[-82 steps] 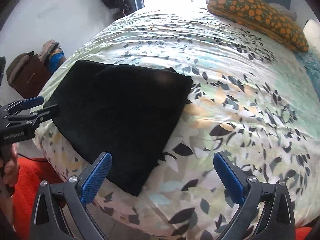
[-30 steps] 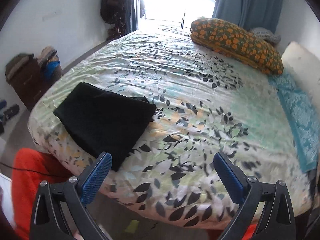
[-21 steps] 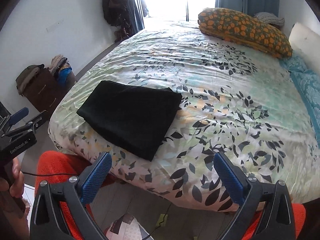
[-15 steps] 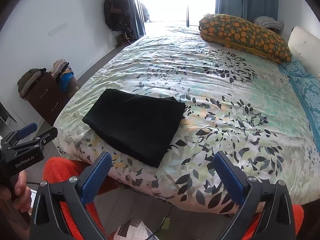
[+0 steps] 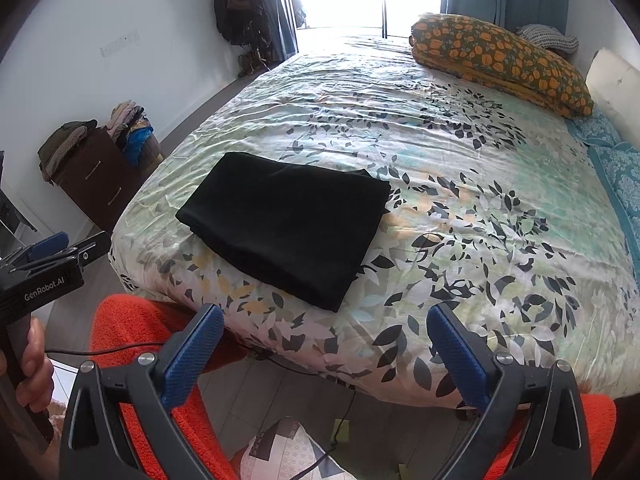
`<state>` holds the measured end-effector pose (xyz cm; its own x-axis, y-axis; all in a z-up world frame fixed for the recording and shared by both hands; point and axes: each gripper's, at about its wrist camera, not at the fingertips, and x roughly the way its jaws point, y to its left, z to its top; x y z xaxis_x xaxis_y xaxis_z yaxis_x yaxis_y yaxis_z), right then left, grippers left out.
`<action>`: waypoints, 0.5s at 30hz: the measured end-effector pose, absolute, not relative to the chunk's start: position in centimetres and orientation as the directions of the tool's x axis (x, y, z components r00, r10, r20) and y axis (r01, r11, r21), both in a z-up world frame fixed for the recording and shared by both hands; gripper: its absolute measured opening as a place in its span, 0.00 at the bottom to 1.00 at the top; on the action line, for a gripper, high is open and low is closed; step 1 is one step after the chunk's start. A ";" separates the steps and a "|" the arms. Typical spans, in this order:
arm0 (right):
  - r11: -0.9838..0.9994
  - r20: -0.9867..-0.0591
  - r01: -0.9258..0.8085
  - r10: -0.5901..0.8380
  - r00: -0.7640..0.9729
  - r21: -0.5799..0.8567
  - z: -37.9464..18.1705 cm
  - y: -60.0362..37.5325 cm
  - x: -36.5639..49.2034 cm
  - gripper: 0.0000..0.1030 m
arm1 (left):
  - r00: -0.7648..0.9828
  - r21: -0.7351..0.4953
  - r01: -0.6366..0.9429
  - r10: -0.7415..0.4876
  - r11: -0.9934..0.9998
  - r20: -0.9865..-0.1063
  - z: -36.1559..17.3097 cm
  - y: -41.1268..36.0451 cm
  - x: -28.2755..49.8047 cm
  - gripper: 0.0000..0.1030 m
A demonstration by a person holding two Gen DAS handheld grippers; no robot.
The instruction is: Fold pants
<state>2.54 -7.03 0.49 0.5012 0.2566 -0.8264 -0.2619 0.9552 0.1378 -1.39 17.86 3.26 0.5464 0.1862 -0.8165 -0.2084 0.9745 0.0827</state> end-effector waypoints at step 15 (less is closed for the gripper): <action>0.954 -0.825 -0.287 0.233 0.514 0.091 0.9 -6.3 2.0 0.98 | 0.551 0.116 -0.173 0.194 0.978 -0.811 2.9 17.3 -1.5 0.87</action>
<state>1.99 -6.34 0.92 0.5141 0.2333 -0.8254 -0.2865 0.9537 0.0911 -1.50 17.35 2.88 0.5515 0.1939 -0.8113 -0.1734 0.9780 0.1159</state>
